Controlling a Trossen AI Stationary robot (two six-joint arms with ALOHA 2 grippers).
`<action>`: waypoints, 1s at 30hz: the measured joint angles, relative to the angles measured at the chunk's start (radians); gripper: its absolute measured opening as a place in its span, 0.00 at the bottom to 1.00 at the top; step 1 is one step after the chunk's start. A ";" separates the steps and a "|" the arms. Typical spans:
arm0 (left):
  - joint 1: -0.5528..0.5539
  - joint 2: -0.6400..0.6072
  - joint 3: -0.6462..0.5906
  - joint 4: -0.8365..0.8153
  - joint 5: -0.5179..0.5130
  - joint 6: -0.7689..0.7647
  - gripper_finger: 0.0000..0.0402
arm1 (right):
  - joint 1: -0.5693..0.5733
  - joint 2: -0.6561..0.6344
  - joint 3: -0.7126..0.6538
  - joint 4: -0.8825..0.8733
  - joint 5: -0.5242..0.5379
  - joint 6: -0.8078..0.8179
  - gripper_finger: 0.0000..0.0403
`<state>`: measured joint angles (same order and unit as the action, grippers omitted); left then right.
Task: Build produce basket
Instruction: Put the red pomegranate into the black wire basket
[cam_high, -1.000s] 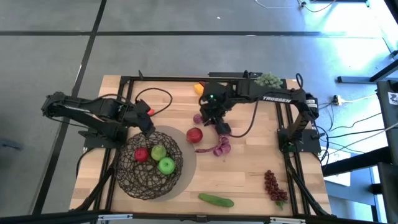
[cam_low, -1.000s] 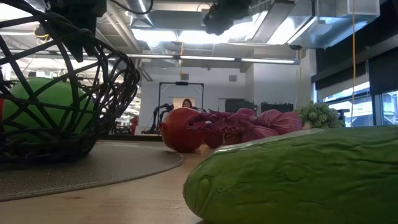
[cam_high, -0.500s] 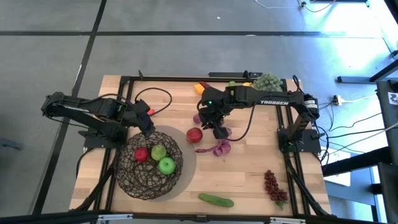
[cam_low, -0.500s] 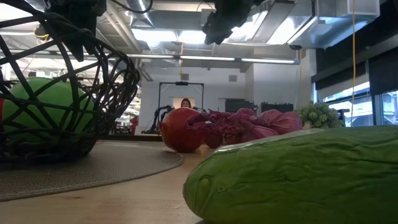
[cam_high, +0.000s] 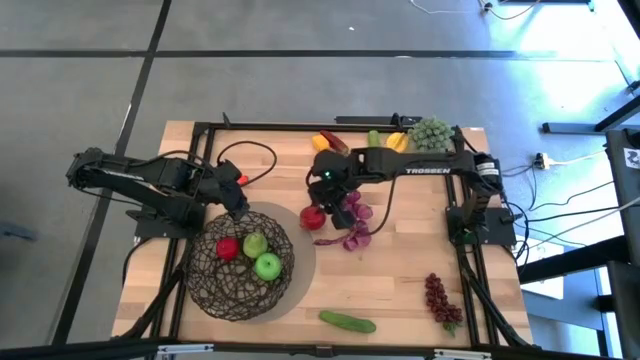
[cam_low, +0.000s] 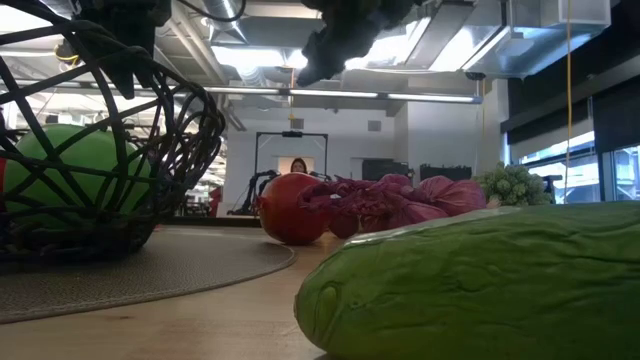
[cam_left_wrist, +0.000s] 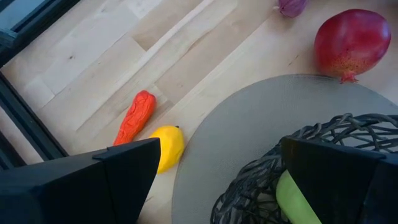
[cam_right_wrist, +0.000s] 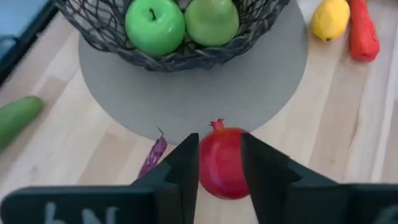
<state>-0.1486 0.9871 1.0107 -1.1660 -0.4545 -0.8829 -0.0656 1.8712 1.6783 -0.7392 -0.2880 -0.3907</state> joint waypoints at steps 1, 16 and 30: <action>0.000 0.000 0.000 0.000 0.000 0.000 0.81 | 0.004 0.008 0.000 0.009 0.006 -0.007 0.30; 0.000 0.000 0.000 -0.001 0.000 0.003 0.81 | 0.050 0.149 0.000 0.108 0.011 -0.195 0.37; 0.000 0.000 0.000 -0.001 -0.001 0.003 0.81 | 0.058 0.237 0.001 0.210 0.062 -0.170 0.37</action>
<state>-0.1486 0.9871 1.0107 -1.1673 -0.4553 -0.8803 -0.0074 2.1085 1.6791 -0.5288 -0.2260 -0.5607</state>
